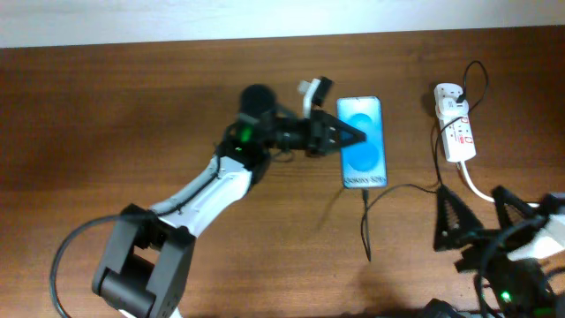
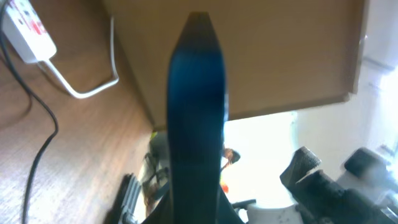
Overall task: Plug charger to phone and switch on socket
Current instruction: 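Lower the charging phone onto the table with the left gripper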
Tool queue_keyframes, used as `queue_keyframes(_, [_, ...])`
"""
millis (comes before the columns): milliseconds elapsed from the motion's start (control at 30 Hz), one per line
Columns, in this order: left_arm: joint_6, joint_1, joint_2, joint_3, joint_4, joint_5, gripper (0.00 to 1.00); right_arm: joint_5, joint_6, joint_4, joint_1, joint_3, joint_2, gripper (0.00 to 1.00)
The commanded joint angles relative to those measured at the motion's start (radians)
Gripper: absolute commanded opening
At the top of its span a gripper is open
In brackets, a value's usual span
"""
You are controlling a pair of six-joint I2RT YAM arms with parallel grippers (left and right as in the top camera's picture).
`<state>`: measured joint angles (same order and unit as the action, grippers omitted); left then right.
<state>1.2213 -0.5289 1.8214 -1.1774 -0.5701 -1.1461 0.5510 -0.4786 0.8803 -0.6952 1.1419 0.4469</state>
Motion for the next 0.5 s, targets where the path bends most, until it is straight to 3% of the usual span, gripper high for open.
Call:
queue_keyframes(0, [-0.487,-0.045,-0.032,-0.161,0.475,0.259,0.0,0.068,-0.035,0.035,0.003,0.008,-0.041,0.99])
queue_keyframes(67, [-0.651,-0.025,-0.021,-0.202,0.71,0.413,0.0,0.082,-0.037,0.052,0.003,0.008,-0.043,0.99])
queue_keyframes(167, [-0.78,0.052,0.026,-0.202,0.867,0.46,0.0,0.087,-0.062,0.051,0.003,0.008,-0.042,0.99])
queue_keyframes(267, [-0.835,0.143,0.129,-0.202,0.898,0.448,0.0,0.086,-0.068,0.052,0.002,0.008,-0.042,0.99])
queue_keyframes(367, [-0.908,0.195,0.276,-0.202,0.897,0.262,0.0,0.085,-0.103,0.056,0.002,0.006,-0.039,0.99])
queue_keyframes(467, [-0.935,0.203,0.358,-0.202,0.898,0.225,0.0,0.085,-0.103,0.06,0.002,0.006,-0.019,0.99])
